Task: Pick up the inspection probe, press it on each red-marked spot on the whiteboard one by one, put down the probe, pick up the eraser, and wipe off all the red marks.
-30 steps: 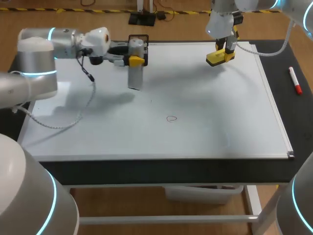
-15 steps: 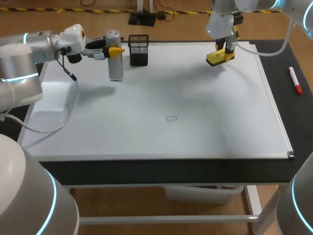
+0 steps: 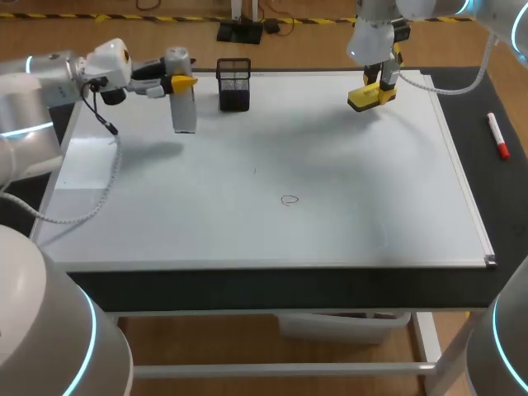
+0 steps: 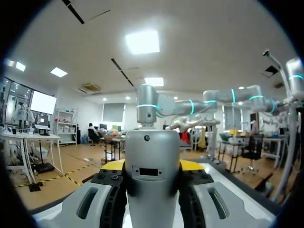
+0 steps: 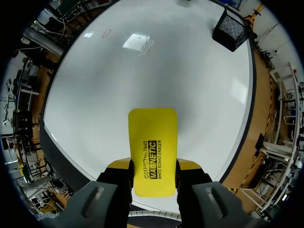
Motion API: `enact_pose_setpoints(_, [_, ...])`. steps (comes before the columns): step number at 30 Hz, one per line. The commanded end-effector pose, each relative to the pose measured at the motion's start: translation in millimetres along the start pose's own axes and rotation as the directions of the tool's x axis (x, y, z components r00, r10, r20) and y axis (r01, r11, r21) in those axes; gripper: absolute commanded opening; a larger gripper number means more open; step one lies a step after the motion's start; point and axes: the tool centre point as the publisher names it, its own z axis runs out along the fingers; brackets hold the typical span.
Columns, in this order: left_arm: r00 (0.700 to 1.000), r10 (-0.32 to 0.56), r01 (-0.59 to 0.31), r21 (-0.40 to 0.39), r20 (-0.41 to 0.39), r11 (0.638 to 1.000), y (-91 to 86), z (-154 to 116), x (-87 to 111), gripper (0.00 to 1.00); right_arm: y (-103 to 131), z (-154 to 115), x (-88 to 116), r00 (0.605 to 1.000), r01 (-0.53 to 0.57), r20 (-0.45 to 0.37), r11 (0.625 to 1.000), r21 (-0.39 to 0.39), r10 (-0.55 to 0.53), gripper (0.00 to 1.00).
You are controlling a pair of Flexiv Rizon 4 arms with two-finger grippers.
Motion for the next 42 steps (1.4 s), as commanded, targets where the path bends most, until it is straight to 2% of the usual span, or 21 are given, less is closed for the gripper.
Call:
enact_pose_setpoints(1, [1.000,0.001,-0.001,-0.005,-0.003,1.000,-2.9,-2.0,0.1,0.00,-1.0,-1.7,-1.0,1.000,0.001,-0.005,1.000,0.001,-0.001,0.00])
enact_pose_setpoints(12, [1.000,0.001,-0.001,-0.005,-0.003,1.000,-2.9,-2.0,0.1,0.00,-1.0,-1.7,-1.0,1.000,0.001,-0.005,1.000,0.001,-0.001,0.00])
enact_pose_setpoints(19, [1.000,0.001,-0.001,-0.005,-0.003,1.000,-2.9,-2.0,0.1,0.00,20.0,4.9,-3.8,0.999,0.036,-0.015,0.999,0.026,-0.036,0.00])
enact_pose_setpoints(29, [1.000,0.001,-0.001,-0.005,-0.003,1.000,-2.9,-2.0,0.1,0.00,78.3,2.7,6.8,0.991,0.132,0.018,0.989,0.059,-0.134,0.00])
enact_pose_setpoints(36, [1.000,0.001,-0.001,-0.005,-0.003,1.000,-2.9,-2.0,0.1,0.00,128.3,8.8,22.7,0.976,0.213,0.021,0.974,0.071,-0.215,0.00])
enact_pose_setpoints(42, [1.000,0.001,-0.001,-0.005,-0.003,1.000,-2.9,-2.0,0.1,0.00,157.5,8.7,34.3,0.964,0.260,0.033,0.963,0.070,-0.263,0.00])
